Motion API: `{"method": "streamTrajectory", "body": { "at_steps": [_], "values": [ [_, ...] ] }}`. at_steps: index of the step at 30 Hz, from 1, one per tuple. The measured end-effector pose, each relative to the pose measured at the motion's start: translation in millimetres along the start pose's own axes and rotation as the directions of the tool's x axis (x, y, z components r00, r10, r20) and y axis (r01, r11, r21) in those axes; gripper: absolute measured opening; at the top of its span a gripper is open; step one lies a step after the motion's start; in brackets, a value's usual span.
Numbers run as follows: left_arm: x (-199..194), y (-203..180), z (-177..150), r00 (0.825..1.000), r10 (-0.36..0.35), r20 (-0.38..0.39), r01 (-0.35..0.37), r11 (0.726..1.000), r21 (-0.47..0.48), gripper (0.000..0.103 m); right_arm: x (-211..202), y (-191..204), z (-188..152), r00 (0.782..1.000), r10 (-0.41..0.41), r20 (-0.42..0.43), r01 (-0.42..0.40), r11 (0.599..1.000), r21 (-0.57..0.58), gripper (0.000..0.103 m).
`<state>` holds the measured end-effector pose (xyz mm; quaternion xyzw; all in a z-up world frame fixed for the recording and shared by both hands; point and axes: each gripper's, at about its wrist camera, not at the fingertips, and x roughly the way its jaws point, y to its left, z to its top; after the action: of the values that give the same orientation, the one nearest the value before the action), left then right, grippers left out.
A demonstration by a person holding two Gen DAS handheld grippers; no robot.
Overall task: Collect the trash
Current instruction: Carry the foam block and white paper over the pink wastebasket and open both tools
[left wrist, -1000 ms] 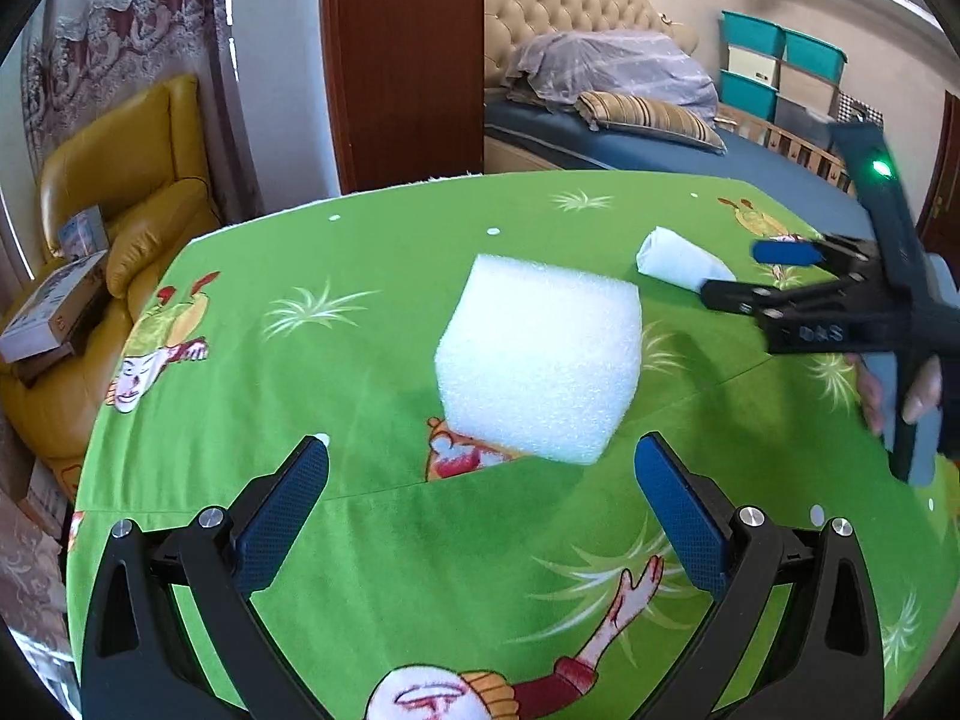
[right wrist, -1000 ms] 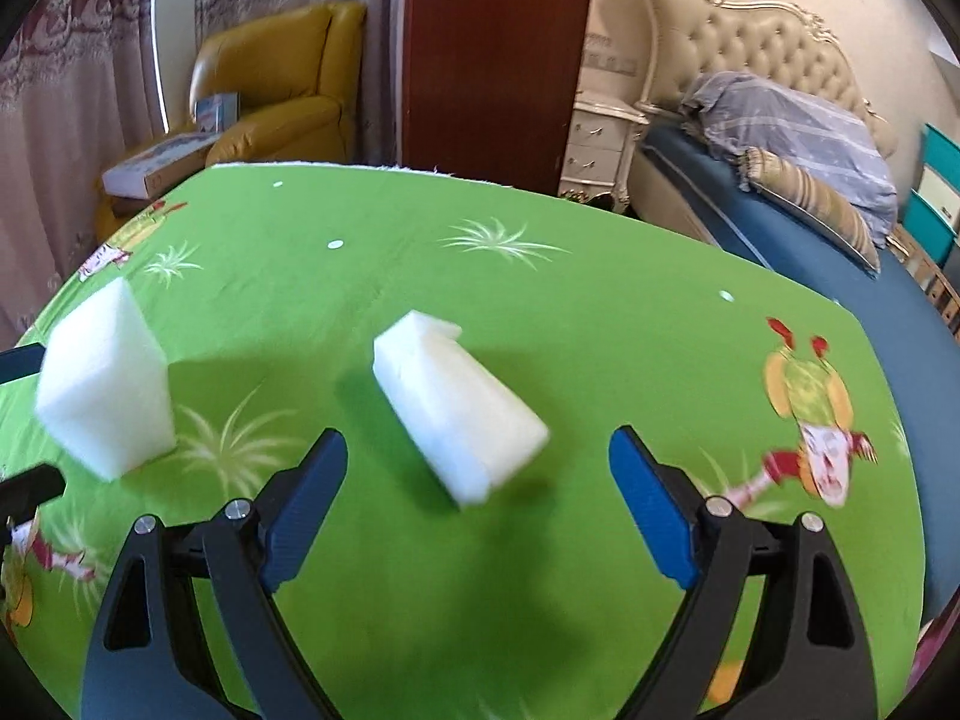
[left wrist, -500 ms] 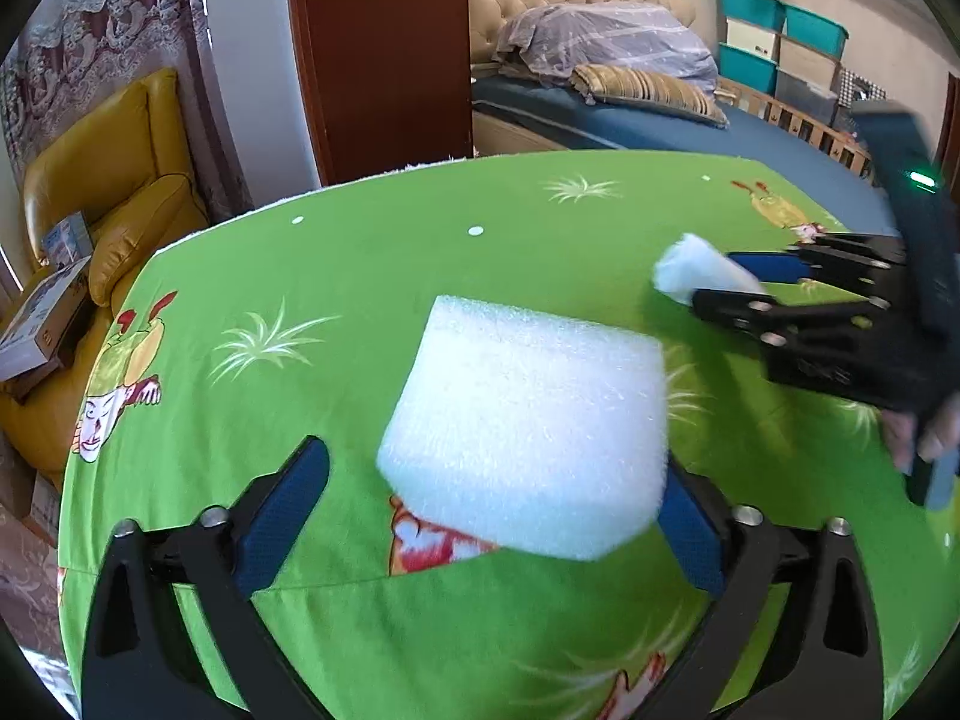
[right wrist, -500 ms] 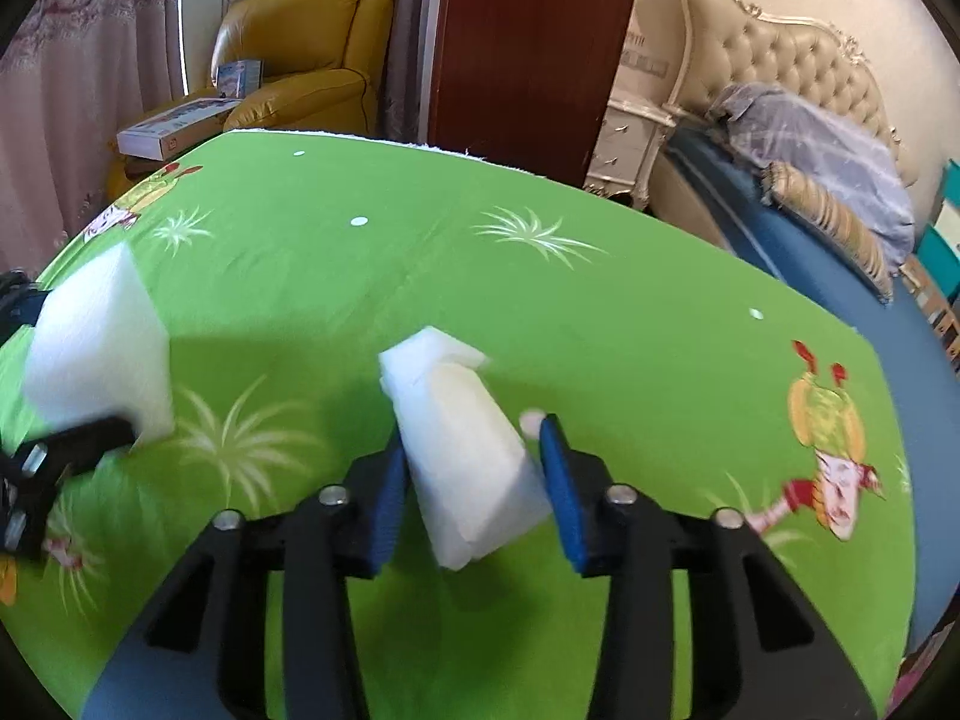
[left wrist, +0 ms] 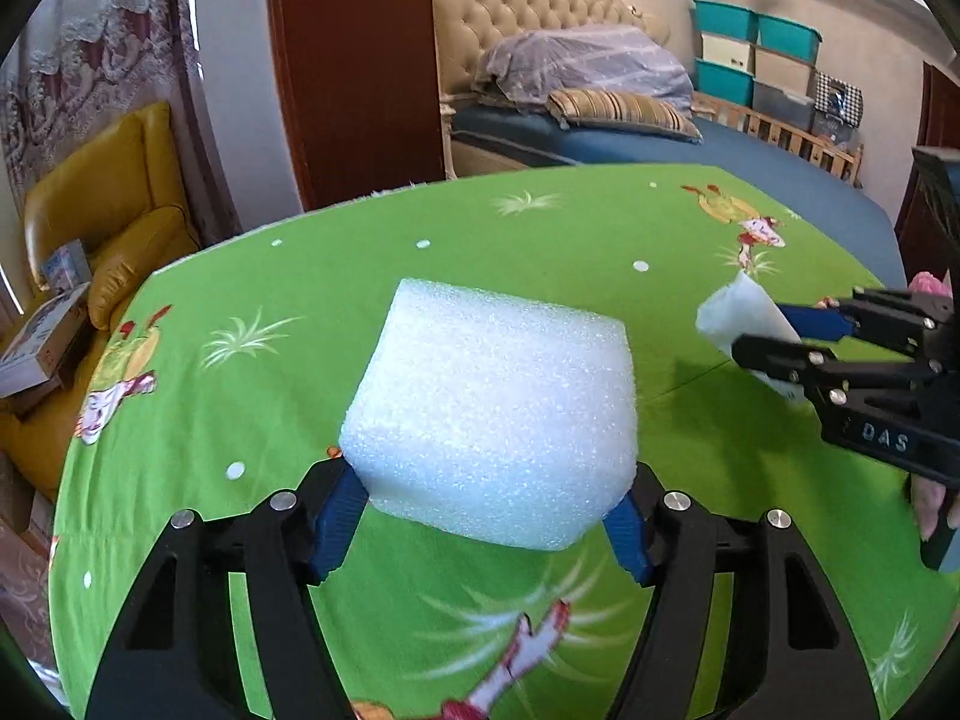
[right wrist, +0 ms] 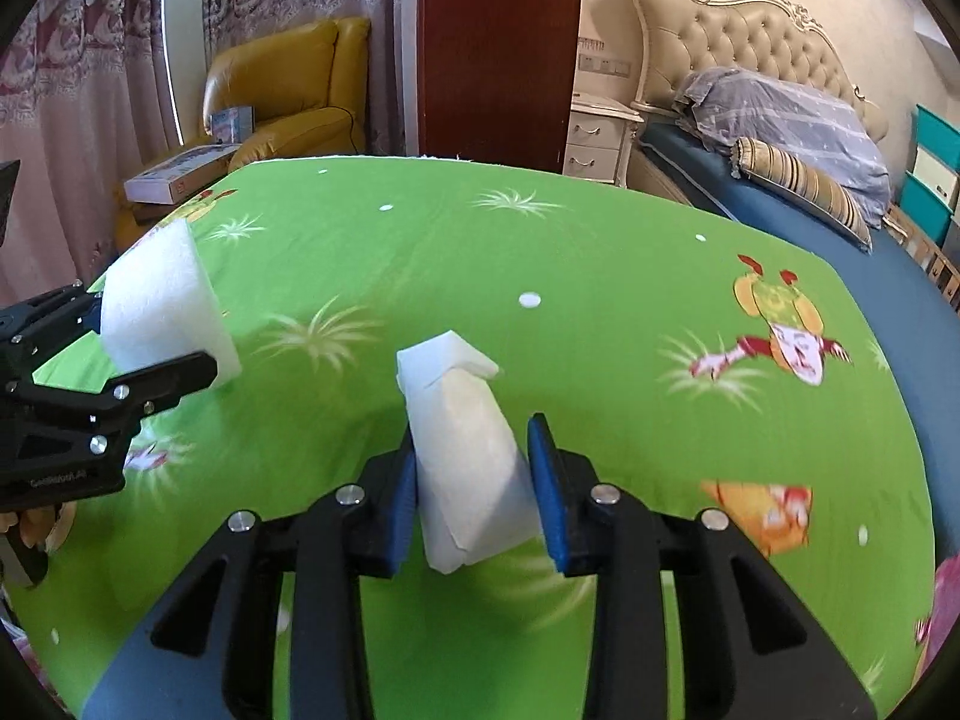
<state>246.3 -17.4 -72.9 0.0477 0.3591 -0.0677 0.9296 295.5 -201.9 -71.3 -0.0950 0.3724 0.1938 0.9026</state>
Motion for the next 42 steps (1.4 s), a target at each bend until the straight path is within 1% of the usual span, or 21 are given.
{"method": "streamTrajectory", "body": {
  "at_steps": [2,5,8,10,16,21,26,32,38,42],
  "values": [
    [-6,-2,-4,1.0,-0.002,0.007,0.002,1.0,-0.004,0.064,-9,4,-8,1.0,-0.011,0.004,0.011,1.0,0.003,0.033],
    [-16,-5,-11,0.999,0.015,0.028,-0.014,1.0,-0.014,0.064,-21,9,-17,1.0,-0.02,0.023,0.019,1.0,0.015,0.033],
    [-27,-6,-16,0.998,0.025,0.053,-0.023,0.999,-0.036,0.064,-36,11,-25,0.999,-0.012,0.048,0.01,0.999,0.043,0.033],
    [-32,-7,-20,0.998,0.029,0.059,-0.027,0.999,-0.041,0.064,-44,16,-32,0.998,-0.034,0.058,0.032,0.999,0.037,0.033],
    [-47,-5,-29,0.996,0.029,0.081,-0.024,0.997,-0.071,0.064,-69,24,-48,0.993,-0.045,0.106,0.038,0.997,0.065,0.033],
    [-59,-5,-34,0.994,0.031,0.106,-0.022,0.996,-0.085,0.064,-81,30,-57,0.99,-0.052,0.131,0.042,0.996,0.074,0.034],
    [-68,-10,-38,0.991,0.029,0.13,-0.019,0.997,-0.078,0.064,-96,33,-68,0.985,-0.057,0.164,0.044,0.996,0.081,0.034],
    [-80,-21,-38,0.986,0.019,0.166,-0.009,0.998,-0.06,0.064,-111,26,-77,0.978,-0.071,0.194,0.051,0.993,0.105,0.034],
    [-92,-39,-37,0.978,-0.001,0.209,0.009,0.999,-0.037,0.064,-134,15,-87,0.965,-0.115,0.234,0.087,0.988,0.127,0.034],
    [-100,-55,-35,0.97,-0.023,0.24,0.027,1.0,-0.013,0.064,-152,3,-94,0.952,-0.158,0.263,0.122,0.981,0.148,0.034]
  ]
}}
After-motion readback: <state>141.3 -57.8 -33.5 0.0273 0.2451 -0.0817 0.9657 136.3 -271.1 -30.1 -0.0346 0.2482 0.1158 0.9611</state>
